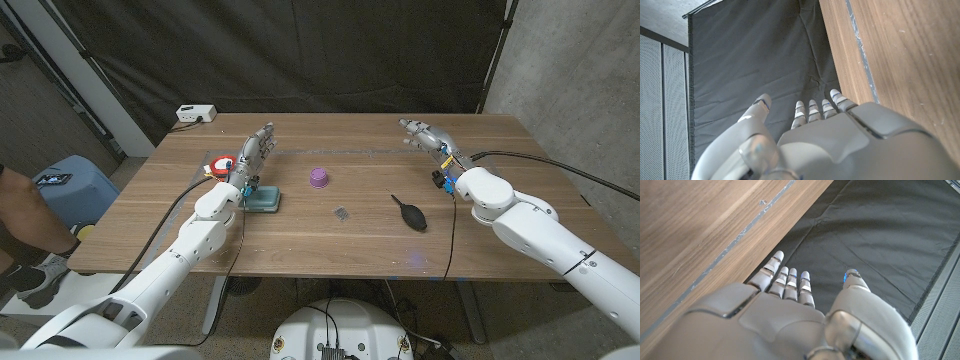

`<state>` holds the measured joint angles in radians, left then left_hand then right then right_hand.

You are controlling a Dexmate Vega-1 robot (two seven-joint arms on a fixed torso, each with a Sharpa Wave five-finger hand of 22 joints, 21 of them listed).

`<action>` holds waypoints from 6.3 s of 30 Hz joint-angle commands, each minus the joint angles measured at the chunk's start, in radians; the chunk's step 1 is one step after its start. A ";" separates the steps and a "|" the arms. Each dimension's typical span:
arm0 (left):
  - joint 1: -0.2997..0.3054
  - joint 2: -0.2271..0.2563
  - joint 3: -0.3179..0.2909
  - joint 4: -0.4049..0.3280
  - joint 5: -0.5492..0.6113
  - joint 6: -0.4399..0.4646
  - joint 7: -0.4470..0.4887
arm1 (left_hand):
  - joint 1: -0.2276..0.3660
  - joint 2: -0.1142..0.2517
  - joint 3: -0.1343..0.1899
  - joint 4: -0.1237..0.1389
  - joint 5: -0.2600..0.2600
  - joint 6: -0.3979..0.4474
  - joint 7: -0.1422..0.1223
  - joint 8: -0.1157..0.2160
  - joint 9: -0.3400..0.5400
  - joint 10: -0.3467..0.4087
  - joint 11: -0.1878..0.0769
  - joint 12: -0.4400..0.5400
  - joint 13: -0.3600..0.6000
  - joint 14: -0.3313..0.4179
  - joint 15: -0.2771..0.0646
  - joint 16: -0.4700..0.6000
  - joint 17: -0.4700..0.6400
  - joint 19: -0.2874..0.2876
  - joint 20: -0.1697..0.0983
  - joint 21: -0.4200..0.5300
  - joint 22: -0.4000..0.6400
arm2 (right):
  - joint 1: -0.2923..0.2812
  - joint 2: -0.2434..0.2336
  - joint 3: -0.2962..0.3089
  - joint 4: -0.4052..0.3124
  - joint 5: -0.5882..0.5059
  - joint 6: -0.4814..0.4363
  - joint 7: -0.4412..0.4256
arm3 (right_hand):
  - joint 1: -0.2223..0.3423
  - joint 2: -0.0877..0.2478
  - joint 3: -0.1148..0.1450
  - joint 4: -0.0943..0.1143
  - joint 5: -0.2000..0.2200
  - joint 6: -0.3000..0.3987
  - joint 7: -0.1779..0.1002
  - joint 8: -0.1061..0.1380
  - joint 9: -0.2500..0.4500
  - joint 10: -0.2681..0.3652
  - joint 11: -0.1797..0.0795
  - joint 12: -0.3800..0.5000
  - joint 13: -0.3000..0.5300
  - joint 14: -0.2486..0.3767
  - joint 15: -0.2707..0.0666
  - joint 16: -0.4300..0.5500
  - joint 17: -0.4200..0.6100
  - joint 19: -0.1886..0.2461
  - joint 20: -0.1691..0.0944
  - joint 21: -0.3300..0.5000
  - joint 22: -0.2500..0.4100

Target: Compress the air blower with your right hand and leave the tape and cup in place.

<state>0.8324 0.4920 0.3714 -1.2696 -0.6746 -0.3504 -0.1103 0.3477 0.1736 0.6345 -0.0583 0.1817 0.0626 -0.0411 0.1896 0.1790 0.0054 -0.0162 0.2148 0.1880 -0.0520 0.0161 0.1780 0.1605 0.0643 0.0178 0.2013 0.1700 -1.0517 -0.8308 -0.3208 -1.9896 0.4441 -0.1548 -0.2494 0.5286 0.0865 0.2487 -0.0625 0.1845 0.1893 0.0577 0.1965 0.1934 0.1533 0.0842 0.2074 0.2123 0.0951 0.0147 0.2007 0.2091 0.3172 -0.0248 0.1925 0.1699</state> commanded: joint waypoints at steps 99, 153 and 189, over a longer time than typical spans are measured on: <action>-0.011 -0.019 0.013 0.015 0.000 -0.008 -0.017 | 0.040 0.009 -0.003 -0.017 0.014 0.024 0.008 0.001 0.006 0.008 -0.006 -0.002 0.004 -0.004 0.007 -0.001 0.007 0.009 0.004 -0.004 0.005 | 0.143 -0.094 -0.080 -0.601 0.102 -1.241 -0.293 | 0.154 -0.072 0.006 -0.102 0.008 0.097 0.142 0.019 0.012 0.119 0.110 0.124 0.114 0.129 0.106 0.049 0.030 0.109 0.150 0.015 0.004; -0.001 -0.008 0.007 0.006 -0.001 -0.009 -0.016 | 0.048 0.010 -0.007 -0.018 0.014 0.025 0.007 -0.001 0.006 0.008 -0.005 -0.004 0.005 -0.004 0.006 0.000 0.007 0.009 0.004 -0.004 0.006 | 0.604 -0.293 -0.512 -0.552 0.904 -1.241 -0.868 | 0.173 -0.101 -0.006 -0.094 0.022 0.107 0.148 0.013 0.015 0.111 0.120 0.153 0.161 0.133 0.120 0.048 0.045 0.107 0.174 0.008 0.005; -0.020 -0.008 0.010 0.018 -0.010 0.004 -0.038 | 0.054 0.010 -0.010 -0.018 0.015 0.027 0.007 0.000 0.007 0.012 -0.003 -0.003 0.005 -0.002 0.007 0.000 0.007 0.010 0.005 -0.004 0.006 | 0.721 -0.286 -0.730 -0.528 0.845 -1.241 -0.868 | 0.180 -0.116 -0.014 -0.093 0.032 0.116 0.148 0.014 0.017 0.121 0.121 0.177 0.190 0.150 0.118 0.053 0.054 0.115 0.184 0.009 0.006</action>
<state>0.8219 0.4858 0.3798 -1.2637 -0.6811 -0.3485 -0.1390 0.3910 0.1828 0.6260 -0.0743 0.1925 0.0785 -0.0358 0.1896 0.1837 0.0144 -0.0178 0.2107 0.1882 -0.0519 0.0160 0.1780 0.1650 0.0643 0.0178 0.2013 0.1699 -0.3505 -1.1301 -0.9930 -2.5232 1.3379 -1.3959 -1.1170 0.7042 -0.0169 0.2387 -0.1515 0.2118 0.2938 0.1424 0.2111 0.2072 0.2661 0.2063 0.3777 0.3973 0.2348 0.1357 0.2479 0.2581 0.4281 0.1540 0.2002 0.1699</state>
